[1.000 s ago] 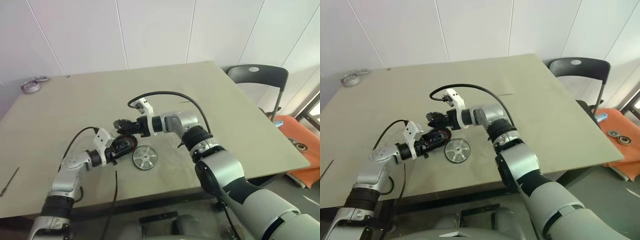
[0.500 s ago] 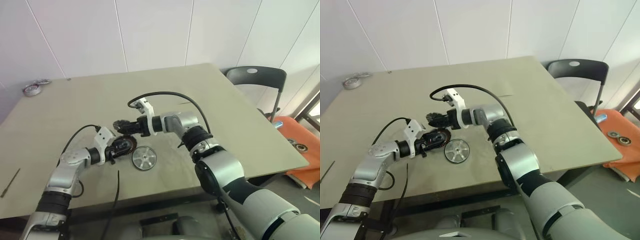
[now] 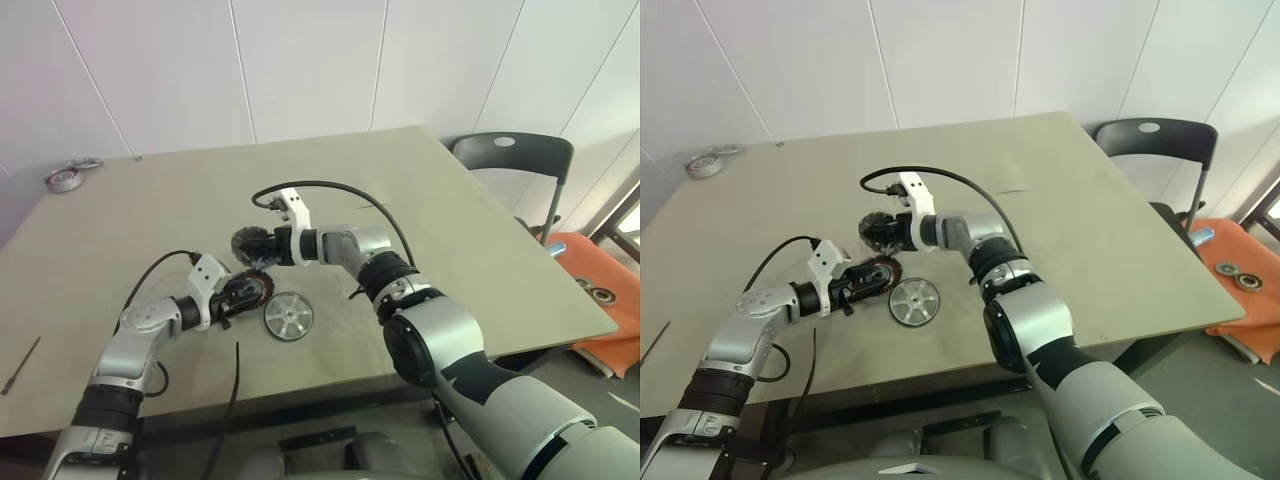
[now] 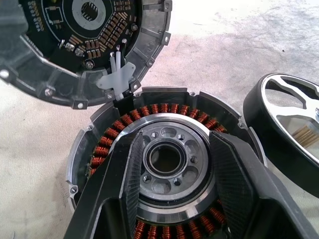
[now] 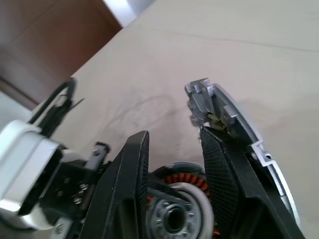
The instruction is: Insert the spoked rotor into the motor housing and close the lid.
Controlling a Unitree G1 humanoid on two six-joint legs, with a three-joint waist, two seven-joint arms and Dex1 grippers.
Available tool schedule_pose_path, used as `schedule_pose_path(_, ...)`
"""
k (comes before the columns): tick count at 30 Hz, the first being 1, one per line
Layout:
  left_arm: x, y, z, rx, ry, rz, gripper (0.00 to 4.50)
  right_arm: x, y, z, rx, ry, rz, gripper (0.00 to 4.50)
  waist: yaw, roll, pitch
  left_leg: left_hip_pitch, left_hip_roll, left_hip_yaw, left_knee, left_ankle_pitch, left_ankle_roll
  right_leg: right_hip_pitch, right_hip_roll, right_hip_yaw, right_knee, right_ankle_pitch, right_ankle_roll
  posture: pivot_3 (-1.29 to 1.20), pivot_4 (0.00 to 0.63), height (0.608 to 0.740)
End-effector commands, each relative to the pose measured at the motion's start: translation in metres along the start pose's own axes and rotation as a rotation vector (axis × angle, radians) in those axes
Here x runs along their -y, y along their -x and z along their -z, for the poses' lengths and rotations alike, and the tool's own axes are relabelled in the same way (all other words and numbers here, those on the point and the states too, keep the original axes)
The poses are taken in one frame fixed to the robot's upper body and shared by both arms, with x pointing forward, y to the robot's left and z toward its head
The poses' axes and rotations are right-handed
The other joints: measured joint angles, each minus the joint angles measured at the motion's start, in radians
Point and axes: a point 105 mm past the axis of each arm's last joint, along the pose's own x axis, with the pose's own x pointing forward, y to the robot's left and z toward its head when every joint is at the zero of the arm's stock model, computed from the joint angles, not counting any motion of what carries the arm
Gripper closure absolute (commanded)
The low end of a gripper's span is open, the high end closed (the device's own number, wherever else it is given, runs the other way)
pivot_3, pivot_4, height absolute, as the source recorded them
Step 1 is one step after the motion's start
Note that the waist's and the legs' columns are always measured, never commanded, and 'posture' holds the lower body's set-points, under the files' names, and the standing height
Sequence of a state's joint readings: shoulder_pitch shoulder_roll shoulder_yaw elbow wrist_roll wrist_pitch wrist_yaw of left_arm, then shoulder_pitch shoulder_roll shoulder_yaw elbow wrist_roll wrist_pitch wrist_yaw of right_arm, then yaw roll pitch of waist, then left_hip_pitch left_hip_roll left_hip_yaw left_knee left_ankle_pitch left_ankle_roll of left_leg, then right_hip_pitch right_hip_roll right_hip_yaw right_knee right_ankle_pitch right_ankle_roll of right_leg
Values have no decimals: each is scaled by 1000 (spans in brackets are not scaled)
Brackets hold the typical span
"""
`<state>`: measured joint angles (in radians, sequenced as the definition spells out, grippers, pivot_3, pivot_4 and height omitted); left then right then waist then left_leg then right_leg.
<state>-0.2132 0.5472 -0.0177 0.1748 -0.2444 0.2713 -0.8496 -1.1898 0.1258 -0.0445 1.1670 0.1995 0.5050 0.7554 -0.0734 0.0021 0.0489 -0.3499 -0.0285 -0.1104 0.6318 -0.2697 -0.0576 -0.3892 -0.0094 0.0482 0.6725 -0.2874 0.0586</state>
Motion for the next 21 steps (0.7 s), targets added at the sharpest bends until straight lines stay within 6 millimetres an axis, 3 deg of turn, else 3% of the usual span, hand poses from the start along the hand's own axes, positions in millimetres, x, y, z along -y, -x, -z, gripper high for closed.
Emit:
schedule_pose_path(1, -1, 5, 25, -82, 56, -18, 2237, 4, 0, -14, 44, 58, 65, 2796, 0, 0, 0, 0, 0, 0, 0, 0, 0, 0, 0, 0, 0, 0, 0, 0, 0, 740)
schedule_pose_path(16, -4, 6, 22, -57, 68, -33, 2237, 29, 2, 5, 26, 74, 216, 2796, 0, 0, 0, 0, 0, 0, 0, 0, 0, 0, 0, 0, 0, 0, 0, 0, 0, 740)
schedule_pose_path(21, -3, 5, 21, -51, 72, -33, 2237, 43, 7, 24, -16, 80, 280, 2796, 1, 0, 0, 0, 0, 0, 0, 0, 0, 1, 0, 0, 0, 0, 0, 0, 0, 740)
